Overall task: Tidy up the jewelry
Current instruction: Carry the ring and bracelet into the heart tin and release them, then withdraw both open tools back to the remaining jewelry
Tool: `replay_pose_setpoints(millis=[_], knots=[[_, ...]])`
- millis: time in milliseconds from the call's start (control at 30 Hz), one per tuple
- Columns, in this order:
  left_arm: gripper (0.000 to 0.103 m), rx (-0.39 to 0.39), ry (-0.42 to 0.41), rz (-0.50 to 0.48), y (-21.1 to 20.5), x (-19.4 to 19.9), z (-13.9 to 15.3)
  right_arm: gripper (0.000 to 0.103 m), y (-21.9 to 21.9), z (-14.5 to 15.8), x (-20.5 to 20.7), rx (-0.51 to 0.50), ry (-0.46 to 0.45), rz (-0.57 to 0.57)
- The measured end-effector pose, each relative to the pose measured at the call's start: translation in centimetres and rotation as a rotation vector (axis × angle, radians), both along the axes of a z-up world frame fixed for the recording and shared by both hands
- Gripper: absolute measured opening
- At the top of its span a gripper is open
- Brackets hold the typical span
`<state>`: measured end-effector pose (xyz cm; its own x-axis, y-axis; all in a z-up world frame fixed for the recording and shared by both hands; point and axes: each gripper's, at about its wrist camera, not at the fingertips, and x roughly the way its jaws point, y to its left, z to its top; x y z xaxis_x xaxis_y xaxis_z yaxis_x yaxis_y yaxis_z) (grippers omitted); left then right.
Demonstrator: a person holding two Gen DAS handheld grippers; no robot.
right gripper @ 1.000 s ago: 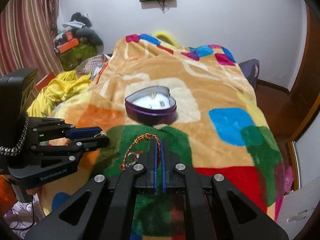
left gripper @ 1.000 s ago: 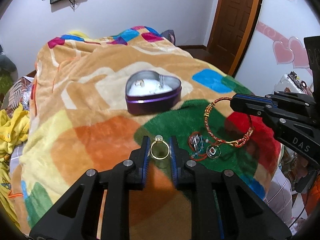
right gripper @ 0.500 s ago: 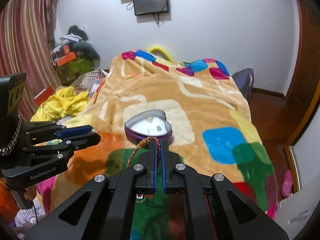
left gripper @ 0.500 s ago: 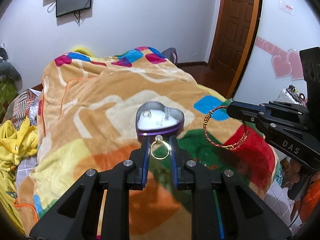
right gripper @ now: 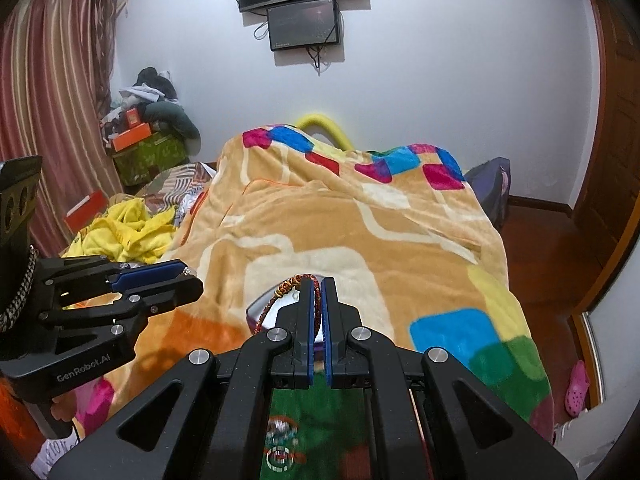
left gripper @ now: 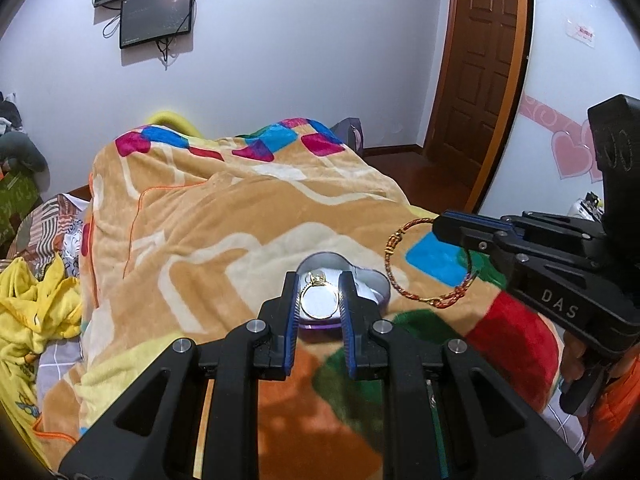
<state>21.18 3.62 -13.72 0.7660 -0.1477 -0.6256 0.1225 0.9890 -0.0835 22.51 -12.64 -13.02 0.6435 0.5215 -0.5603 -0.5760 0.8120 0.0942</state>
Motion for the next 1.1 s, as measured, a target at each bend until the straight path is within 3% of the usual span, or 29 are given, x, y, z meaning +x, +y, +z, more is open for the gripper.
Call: replay_pose_setpoints(millis=[533, 1100], knots=[[0.018, -0.020, 0.075, -0.016, 0.3, 4.7, -3.2, 0.003, 2.7, -3.3, 5.2, 0.000, 0.116, 0.024], [0.018, -0.018, 0.190, -0.069, -0.4, 7.3, -6.6, 0.003, 3.4, -5.6, 7.2, -0.073, 0.219, 0.077]])
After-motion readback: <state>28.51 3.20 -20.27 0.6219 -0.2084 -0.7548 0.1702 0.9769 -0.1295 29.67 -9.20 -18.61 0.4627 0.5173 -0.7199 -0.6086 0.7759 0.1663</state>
